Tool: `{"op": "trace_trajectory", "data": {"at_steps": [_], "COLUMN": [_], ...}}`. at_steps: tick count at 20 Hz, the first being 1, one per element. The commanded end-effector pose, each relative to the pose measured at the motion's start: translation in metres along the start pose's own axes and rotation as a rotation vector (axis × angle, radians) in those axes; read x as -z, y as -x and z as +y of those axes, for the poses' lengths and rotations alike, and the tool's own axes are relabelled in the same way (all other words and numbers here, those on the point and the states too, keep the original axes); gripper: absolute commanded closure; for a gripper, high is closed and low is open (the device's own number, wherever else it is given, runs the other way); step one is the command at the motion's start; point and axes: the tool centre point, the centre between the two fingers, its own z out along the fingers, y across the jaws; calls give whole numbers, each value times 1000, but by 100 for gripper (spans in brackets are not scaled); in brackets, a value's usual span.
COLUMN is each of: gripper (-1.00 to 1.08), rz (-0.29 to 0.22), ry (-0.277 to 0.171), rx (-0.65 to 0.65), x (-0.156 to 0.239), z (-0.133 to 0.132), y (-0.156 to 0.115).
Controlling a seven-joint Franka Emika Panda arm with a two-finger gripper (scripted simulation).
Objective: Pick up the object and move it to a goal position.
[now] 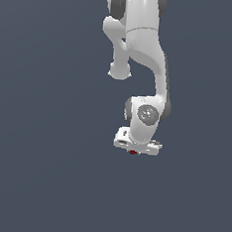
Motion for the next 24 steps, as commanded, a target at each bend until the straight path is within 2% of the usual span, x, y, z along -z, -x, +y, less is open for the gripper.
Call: {"op": "trace_trajectory", "data": {"at_steps": [1, 7, 13, 18, 24], "gripper": [108, 108, 108, 108, 108], "rz": [0, 0, 0, 0, 0], "ry": [0, 0, 0, 0, 0], "rx": [0, 0, 0, 0, 0], "x": [0, 3, 13, 31, 58], "z": [0, 7, 34, 78, 147], "y": [0, 1, 5, 12, 22]}}
